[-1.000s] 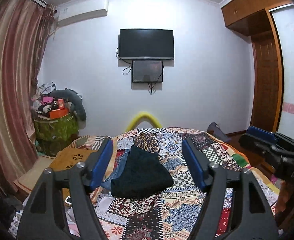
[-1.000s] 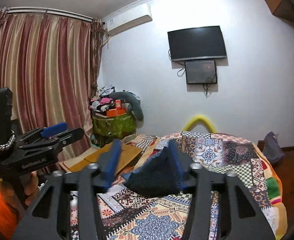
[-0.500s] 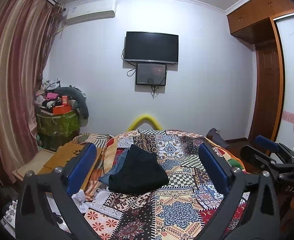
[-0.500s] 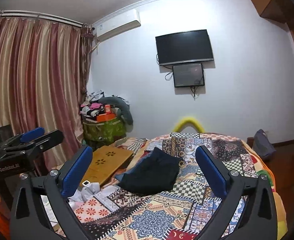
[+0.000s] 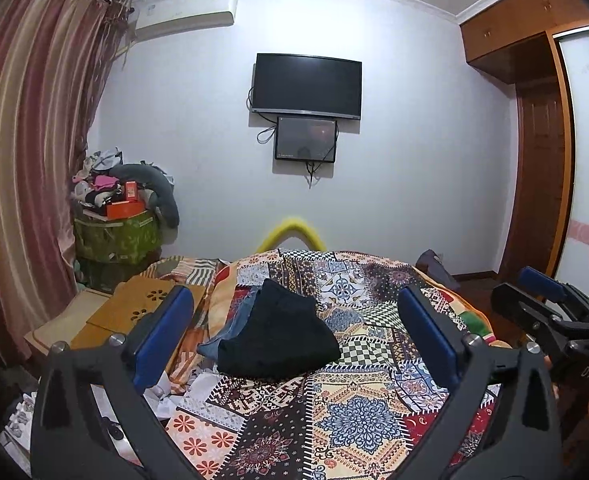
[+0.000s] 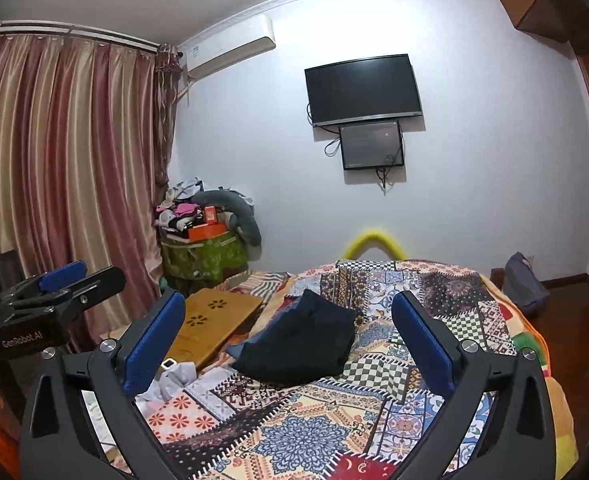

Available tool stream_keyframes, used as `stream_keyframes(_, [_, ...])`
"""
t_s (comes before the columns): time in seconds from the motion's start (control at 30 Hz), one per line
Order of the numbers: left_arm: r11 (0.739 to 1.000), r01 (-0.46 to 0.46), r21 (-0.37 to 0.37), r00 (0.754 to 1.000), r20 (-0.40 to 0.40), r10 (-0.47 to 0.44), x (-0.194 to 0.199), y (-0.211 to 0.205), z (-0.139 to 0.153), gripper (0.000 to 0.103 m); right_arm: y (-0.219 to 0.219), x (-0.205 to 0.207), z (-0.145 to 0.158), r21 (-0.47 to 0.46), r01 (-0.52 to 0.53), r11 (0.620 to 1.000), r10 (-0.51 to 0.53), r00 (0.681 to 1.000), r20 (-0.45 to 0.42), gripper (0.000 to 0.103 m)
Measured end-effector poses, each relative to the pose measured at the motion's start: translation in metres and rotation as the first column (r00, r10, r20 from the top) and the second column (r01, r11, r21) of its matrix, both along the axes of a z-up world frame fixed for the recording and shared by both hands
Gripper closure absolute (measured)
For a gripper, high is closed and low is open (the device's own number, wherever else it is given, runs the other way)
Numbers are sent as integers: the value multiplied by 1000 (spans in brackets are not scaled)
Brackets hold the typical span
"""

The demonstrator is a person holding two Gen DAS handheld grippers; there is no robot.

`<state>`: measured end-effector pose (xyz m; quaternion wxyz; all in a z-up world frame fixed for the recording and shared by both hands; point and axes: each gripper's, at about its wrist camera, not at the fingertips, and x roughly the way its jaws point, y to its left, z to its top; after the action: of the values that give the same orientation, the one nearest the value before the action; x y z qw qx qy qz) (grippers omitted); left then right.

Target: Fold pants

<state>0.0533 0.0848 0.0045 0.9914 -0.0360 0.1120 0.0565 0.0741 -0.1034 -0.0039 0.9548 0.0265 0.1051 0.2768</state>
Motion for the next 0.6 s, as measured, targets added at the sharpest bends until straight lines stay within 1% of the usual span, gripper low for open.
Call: stream_keyframes(0.6, [1000,9,3,1000,-17,-9,4,-2,-5,0,-2,0,1,2,5,1000,-5,1000,-10,1])
